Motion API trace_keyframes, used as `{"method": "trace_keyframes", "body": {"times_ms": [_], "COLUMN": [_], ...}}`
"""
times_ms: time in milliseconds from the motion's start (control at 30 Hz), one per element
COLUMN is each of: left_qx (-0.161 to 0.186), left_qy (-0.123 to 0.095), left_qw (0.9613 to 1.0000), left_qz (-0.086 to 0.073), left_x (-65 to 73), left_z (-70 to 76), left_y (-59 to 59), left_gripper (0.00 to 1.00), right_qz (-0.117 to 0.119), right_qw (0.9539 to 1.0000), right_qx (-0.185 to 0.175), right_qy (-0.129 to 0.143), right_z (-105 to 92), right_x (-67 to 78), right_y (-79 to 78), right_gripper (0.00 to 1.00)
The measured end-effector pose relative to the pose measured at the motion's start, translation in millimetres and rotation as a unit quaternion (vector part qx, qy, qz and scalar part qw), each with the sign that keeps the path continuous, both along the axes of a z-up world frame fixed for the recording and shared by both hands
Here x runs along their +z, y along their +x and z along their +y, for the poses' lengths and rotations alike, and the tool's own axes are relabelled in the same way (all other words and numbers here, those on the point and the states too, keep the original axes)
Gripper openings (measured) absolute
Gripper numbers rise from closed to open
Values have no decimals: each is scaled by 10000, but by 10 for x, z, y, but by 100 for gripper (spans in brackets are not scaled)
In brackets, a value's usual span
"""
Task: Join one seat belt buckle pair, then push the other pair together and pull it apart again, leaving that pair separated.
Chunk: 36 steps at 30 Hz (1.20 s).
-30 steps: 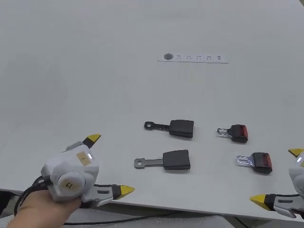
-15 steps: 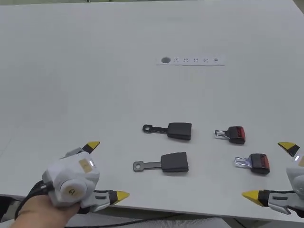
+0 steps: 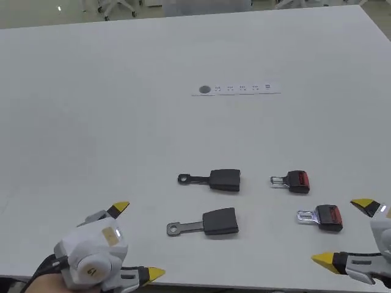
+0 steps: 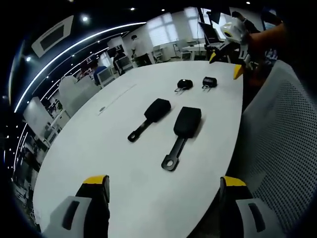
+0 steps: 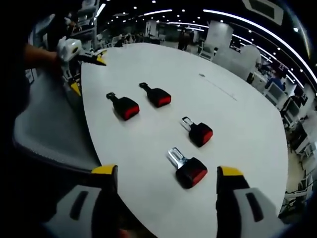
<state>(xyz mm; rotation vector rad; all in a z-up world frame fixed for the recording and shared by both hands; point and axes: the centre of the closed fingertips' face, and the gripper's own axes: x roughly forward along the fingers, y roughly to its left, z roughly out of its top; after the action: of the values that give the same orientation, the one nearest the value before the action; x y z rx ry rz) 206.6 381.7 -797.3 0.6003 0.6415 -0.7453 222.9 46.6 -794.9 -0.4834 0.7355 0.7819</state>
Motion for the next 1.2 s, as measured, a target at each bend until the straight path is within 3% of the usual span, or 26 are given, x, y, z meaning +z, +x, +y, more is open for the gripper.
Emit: {"method": "trace_keyframes", "body": {"times_ms": [100, 200, 233, 333, 533, 600, 667, 733, 900, 1100, 1200], "left_qx": [14, 46, 3, -274, -457, -679, -901, -1123, -1346, -1684, -1835], "left_qy": [13, -167, -256, -224, -302, -351, -361, -254, -268, -13, 92], "left_qw": [10000, 9998, 9994, 9988, 9977, 9961, 9938, 9921, 9891, 9826, 9786], "left_qz": [27, 116, 214, 326, 404, 431, 549, 489, 540, 781, 923], "left_x": [0, 28, 26, 13, -9, -36, -54, -98, -188, -369, -453], "left_z": [-15, -93, -154, -305, -515, -645, -767, -854, -1055, -1195, -1235], "left_y": [68, 119, 127, 163, 325, 379, 362, 409, 459, 430, 409], "left_gripper": [95, 94, 93, 92, 85, 80, 72, 63, 58, 55, 50], "right_qz": [-8, -85, -128, -106, -146, -123, -69, -43, 128, 334, 434], "right_qw": [9999, 9995, 9993, 9990, 9975, 9970, 9958, 9939, 9880, 9781, 9752], "right_qx": [101, 226, 260, 329, 575, 655, 817, 1006, 1448, 1836, 1924], "right_qy": [-70, -221, -250, -266, -386, -388, -411, -458, -525, -926, -1006], "right_z": [-1, -22, -28, -40, -64, -68, -65, -58, -39, -95, -128], "right_x": [-5, 0, 6, -2, -40, -64, -100, -125, -219, -380, -439], "right_y": [13, 65, 97, 144, 264, 294, 308, 311, 294, 320, 335], "right_gripper": [79, 76, 76, 70, 65, 61, 57, 54, 44, 41, 40]}}
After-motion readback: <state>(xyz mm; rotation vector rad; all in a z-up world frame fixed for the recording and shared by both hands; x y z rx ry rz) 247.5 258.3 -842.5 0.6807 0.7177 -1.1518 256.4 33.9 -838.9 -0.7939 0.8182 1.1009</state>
